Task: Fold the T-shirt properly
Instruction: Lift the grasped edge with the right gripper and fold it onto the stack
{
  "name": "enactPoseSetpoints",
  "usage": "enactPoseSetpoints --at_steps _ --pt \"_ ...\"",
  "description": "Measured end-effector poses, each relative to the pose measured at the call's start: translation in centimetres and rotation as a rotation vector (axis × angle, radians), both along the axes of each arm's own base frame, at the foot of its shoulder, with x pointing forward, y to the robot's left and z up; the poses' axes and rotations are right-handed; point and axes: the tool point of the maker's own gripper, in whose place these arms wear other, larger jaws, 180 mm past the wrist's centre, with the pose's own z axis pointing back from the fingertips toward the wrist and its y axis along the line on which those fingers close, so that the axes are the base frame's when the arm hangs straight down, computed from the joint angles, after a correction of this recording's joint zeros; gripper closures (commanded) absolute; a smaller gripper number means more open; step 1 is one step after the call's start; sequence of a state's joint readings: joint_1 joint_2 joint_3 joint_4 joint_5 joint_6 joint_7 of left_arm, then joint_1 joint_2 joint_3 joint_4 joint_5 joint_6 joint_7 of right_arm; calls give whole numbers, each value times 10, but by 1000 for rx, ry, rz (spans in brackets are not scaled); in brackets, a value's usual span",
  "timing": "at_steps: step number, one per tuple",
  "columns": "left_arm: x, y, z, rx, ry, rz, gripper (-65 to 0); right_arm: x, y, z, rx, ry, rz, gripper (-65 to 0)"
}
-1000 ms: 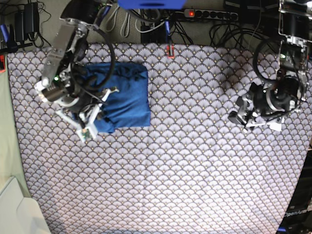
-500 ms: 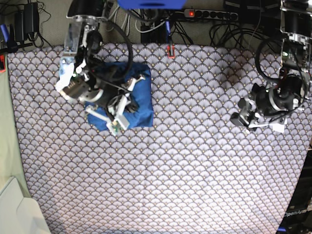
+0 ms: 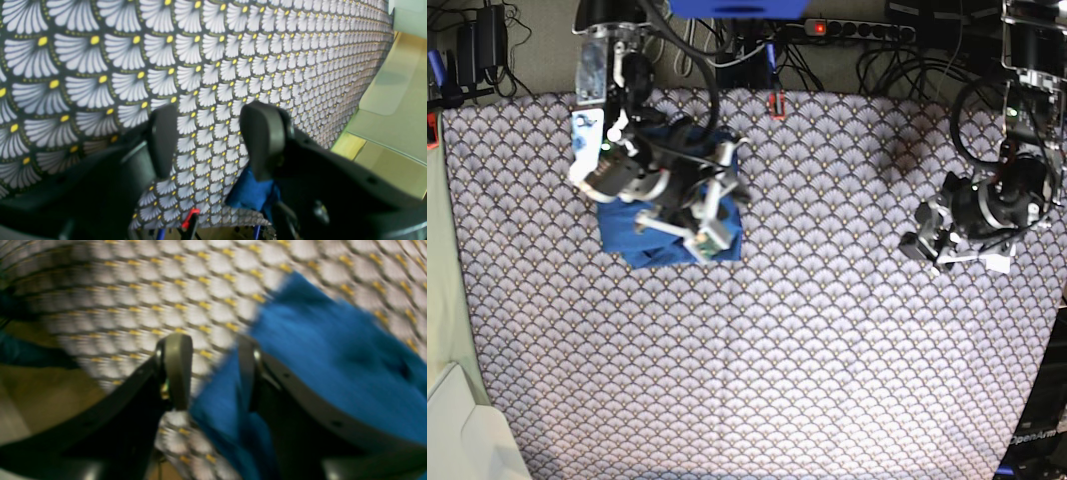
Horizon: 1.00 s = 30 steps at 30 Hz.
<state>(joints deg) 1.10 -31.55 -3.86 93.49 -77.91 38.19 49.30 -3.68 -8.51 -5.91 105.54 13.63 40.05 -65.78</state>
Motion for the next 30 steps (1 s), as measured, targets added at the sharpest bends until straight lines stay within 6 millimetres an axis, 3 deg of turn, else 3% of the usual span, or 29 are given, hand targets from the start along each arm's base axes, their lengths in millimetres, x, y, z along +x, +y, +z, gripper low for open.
enactPoseSetpoints --at_steps 3,6,8,11,14,21,24,30 --pt "0 0 0 1 1 1 -340 0 15 18 37 -49 39 -264" --pt "-1 0 -1 1 3 0 -340 20 0 48 52 -195 23 -230" --pt "-2 2 -2 4 5 3 -340 37 -35 52 5 -237 -40 -194" --pt "-2 1 -2 1 7 1 -340 51 -105 44 -116 -229 -190 -172" --pt "-2 -1 -2 -4 6 1 -340 51 -134 42 -142 -220 -259 -194" --pt "0 -1 -1 -4 2 2 -340 20 -139 12 -163 -96 -268 -298" --pt "0 -1 -1 -5 3 2 -340 22 -144 14 -164 -104 -279 -301" --pt "1 -1 0 -5 1 2 -340 19 -176 12 -184 -88 -375 -301"
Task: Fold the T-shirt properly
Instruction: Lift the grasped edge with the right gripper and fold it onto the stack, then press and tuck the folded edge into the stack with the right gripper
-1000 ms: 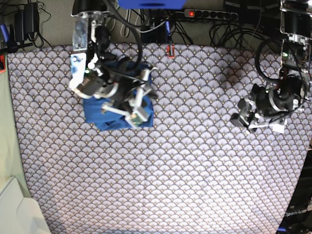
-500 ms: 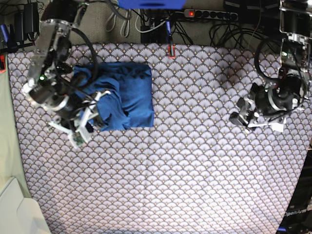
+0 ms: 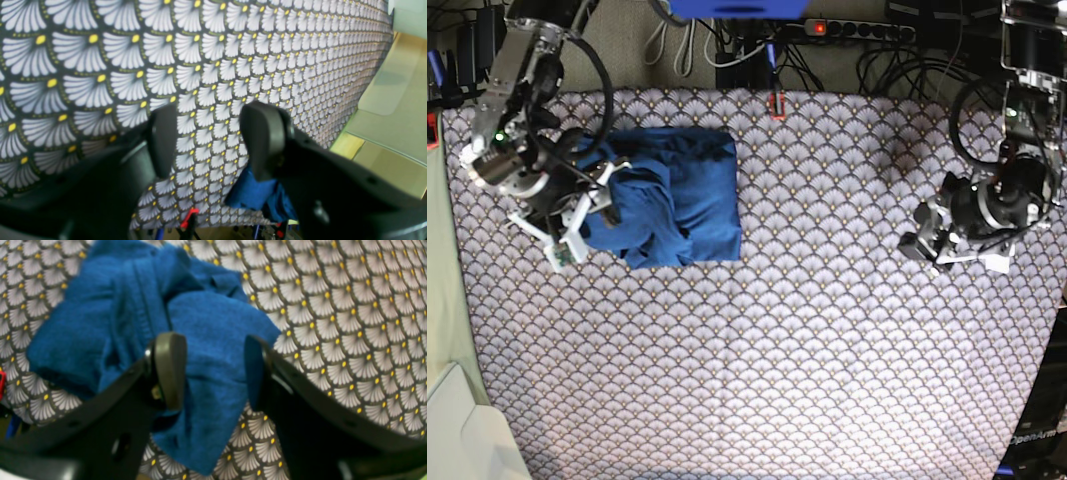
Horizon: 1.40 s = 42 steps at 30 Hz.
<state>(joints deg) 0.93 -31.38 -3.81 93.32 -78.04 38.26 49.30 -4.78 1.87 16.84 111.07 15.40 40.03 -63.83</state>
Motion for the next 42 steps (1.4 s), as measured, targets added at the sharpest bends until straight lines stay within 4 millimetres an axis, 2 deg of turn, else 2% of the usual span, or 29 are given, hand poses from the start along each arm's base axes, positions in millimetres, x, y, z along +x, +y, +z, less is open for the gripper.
enactPoseSetpoints --at_steps 2,5,9,12,23,30,32,37,39,42 --pt "0 0 0 0 0 0 -340 -1 -11 -5 6 11 -35 -301" --pt "2 0 2 0 -6 1 -340 -8 -29 -24 4 76 -83 -301" --pt "5 0 4 0 -14 0 -340 -20 -31 -39 19 124 -94 -301" --pt "5 0 4 0 -12 1 -340 -31 -12 -47 49 153 -81 -301" --pt "5 0 4 -1 -12 1 -340 -21 55 -39 117 126 70 -301" --pt "5 0 4 -1 -13 2 -340 -32 100 -41 163 147 175 -301" --pt "5 0 4 -2 -13 2 -340 -39 118 -44 166 167 227 -301" --pt "7 0 6 -2 -17 1 -340 -45 164 -33 196 147 370 -304" --pt "10 0 9 -2 -27 1 -340 -47 165 -32 181 142 394 -305" --pt "10 0 9 -2 -27 3 -340 -39 148 -22 112 100 389 -305"
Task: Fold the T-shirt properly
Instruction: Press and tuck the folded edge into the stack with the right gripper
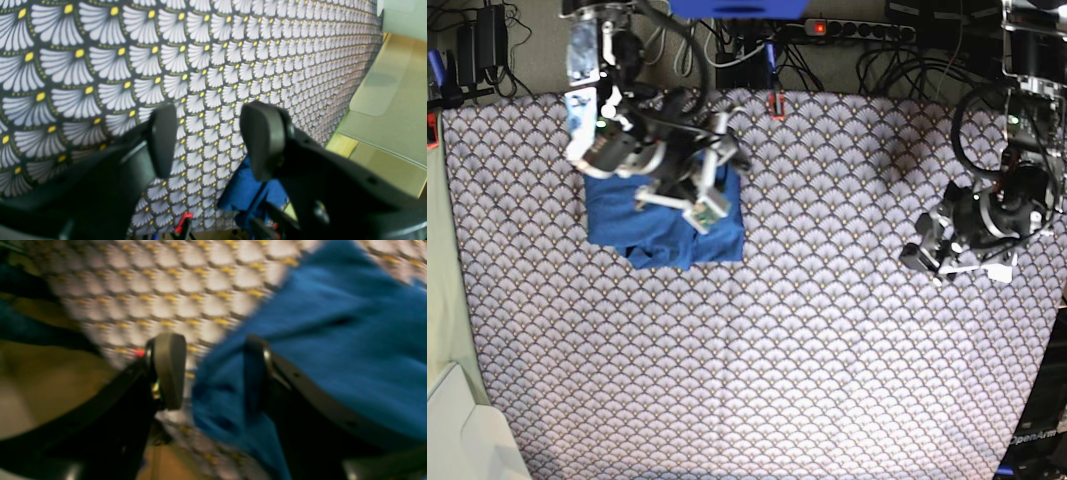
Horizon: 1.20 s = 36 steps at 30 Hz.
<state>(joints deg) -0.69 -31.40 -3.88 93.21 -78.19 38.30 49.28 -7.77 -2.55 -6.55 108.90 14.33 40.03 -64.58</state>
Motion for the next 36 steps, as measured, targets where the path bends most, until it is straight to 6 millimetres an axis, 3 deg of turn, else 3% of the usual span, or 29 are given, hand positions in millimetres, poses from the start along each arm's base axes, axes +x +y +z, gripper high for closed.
enactPoseSetpoints --at_steps 4,8,14,19,27,36 --pt "0 0 0 -1 -1 -1 -340 20 -1 31 24 -116 1 -306" --pt "0 0 0 0 1 1 -340 44 -23 39 -12 -152 -49 -319" --pt "0 0 0 -2 0 0 -340 63 -28 11 -29 -61 -57 -382" --pt "0 0 -1 0 1 2 -340 85 -25 20 -12 -86 -55 -385" --pt "-1 0 -2 -1 5 1 -340 96 -42 -16 -56 30 -66 -385" --pt "1 0 1 -1 -1 1 -340 106 -47 -19 -34 18 -75 -385"
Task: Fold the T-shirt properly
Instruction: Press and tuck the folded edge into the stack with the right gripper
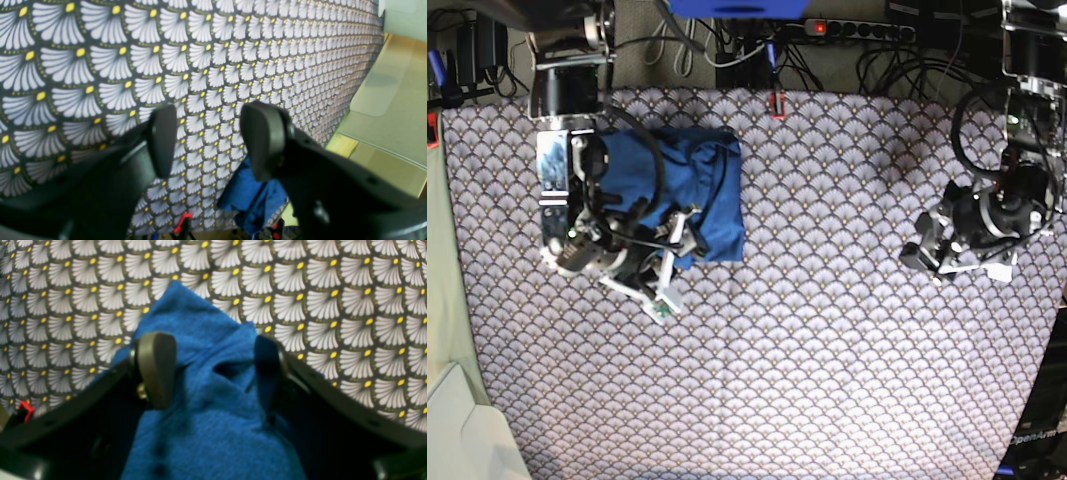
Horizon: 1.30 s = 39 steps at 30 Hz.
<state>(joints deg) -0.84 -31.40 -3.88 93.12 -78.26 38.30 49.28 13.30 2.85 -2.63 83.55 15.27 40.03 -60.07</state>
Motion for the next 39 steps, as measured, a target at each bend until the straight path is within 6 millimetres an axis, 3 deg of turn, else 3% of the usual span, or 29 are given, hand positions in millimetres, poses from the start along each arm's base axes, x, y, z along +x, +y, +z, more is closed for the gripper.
enactPoseSetpoints --at_steps 6,8,15,18,23,25,29,34,39 --pt "0 0 0 0 1 0 -340 6 -1 -10 0 39 -5 -378" --pt "0 0 0 -1 0 0 -340 7 0 -11 14 39 -7 -346" --pt "0 0 0 -1 1 0 -340 5 4 -20 43 52 -13 -81" --pt "0 0 0 0 0 0 -340 3 4 -22 45 58 -14 -3" --pt "0 0 0 0 0 0 -340 3 3 -20 36 53 -12 0" --pt "0 0 0 -1 2 0 -340 4 7 -9 38 16 -7 0" --pt "-1 0 -1 -2 4 -1 -340 7 30 14 89 -48 13 0" --pt "-2 0 -1 -1 5 0 -340 -2 49 13 68 -29 71 0" --pt "-2 0 -2 0 6 0 -340 -6 79 34 107 -83 125 0"
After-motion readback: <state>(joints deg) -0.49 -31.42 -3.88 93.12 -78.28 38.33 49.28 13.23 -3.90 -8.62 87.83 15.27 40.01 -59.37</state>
